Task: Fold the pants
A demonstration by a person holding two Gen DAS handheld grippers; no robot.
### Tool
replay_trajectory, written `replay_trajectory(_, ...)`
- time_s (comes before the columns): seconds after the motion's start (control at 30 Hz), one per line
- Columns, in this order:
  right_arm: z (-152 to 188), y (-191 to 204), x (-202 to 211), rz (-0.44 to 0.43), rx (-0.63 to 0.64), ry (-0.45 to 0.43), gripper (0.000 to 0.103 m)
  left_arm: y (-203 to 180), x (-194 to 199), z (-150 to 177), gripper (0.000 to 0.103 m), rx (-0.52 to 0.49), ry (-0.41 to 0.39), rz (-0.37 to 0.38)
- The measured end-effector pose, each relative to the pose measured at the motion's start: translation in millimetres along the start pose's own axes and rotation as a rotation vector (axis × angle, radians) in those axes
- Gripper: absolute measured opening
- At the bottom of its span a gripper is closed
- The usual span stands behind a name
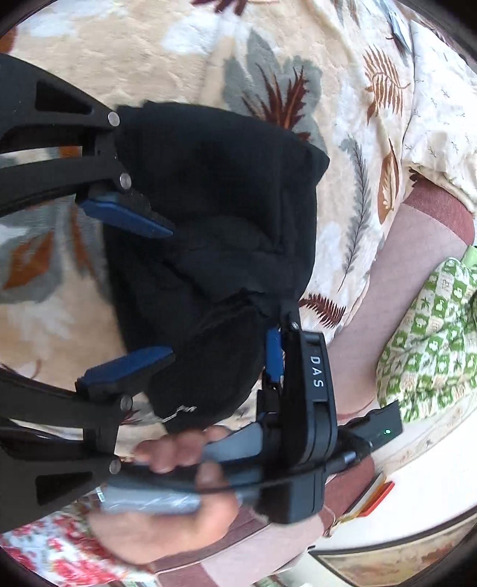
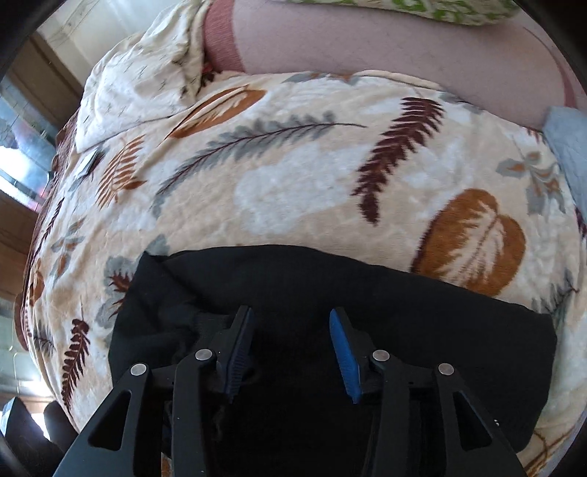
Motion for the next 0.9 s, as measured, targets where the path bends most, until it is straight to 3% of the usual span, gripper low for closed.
replay_trajectory(0.1,1,-13,20,-0.002,-0.046,-0.063,0.048,1,14,15,0.065,0.003,-0.013,0.002)
replay_trajectory(0.2,6,4,38,-0.038,-0.033,-0.110,0.048,8,30,23,0.066,0.039,-0.027,0.006)
replay_trajectory(0.47,43,106,25,-0.393,0.063,-0.102,0.048,48,60,38,0.066,0.129,-0.056,-0.076)
replay_trajectory(0.5,47,111,15,-0.391,0.055,-0.086,0.048,52,63,39,0.066,0.129,-0.060,-0.088)
replay_trajectory(0.6,58,92,-15,-0.253,0.001,-0.042,0.043,67,74,38,0.066,0.131,-0.082,-0.117)
replay_trajectory(0.63,63,79,-22,-0.200,-0.017,-0.042,0.029,72,75,35,0.066,0.138,-0.088,-0.121)
replay_trajectory(0.67,65,70,-24,-0.200,-0.030,-0.046,0.020,77,74,32,0.066,0.146,-0.092,-0.119)
replay_trajectory(0.77,68,59,-15,-0.221,-0.090,-0.049,0.024,89,63,15,0.066,0.160,-0.098,-0.093)
replay_trajectory(0.9,40,88,5,-0.165,0.055,-0.074,0.029,100,32,-14,0.066,0.178,-0.090,-0.026)
Point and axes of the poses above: each gripper's, at about its wrist camera, not at the fingertips, and x roughly against the way its jaws point, y to its left, z to its underside, the point moved 5 cm from there along -x, roughly the way its jaws point, and after that the axes turned 2 degrees about x, right-handed, at the moved point
